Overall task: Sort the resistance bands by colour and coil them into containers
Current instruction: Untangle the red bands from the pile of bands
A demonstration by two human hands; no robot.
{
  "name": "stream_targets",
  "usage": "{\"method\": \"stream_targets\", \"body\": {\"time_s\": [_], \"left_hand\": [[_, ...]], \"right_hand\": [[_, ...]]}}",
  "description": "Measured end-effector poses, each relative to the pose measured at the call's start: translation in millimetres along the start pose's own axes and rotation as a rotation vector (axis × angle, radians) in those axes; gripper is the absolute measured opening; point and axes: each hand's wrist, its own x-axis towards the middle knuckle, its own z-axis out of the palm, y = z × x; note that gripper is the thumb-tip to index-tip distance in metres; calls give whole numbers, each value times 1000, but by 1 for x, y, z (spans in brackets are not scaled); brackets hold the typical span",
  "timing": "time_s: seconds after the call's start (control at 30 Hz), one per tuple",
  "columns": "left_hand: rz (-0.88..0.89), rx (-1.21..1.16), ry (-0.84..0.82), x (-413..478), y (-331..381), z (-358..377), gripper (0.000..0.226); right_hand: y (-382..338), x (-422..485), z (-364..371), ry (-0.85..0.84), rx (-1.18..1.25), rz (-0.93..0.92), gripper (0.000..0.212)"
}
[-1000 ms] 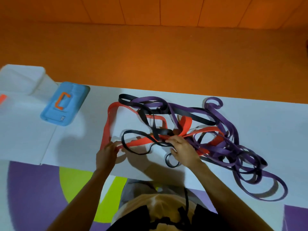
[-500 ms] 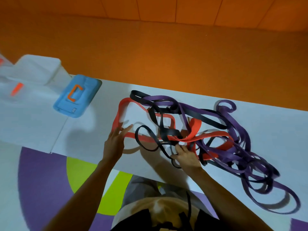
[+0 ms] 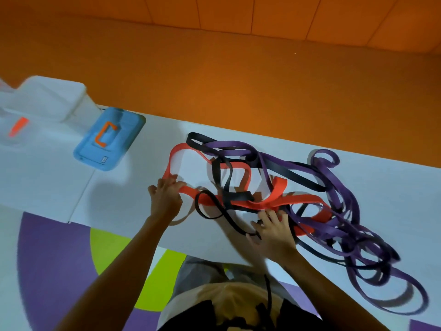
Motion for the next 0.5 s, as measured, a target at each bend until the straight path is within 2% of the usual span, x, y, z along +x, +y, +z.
{"method": "stream_targets", "body": {"time_s": [0.07,0.13,0.23,0.33,0.4,0.5], "left_hand": [[50,20,-121,3,-2,6,49],[152,54,-217,6,-1,11,48],[305,32,-330,11,7,15,48],[267,-136,-395,17,19,15,47],[223,-249,-393,18,24,17,39],[210,-470,-409,16,24,17,36]], "right_hand": [[-6,19,-1,107,48,-14,25],[-15,45,-7,100,121,-7,21],[-30,85,-16,-43,211,86,46],[-37,106,-18,-183,333,313,60],[-32,110,-17,-205,400,427,54],[-21,110,-11,-157,483,472,34]]}}
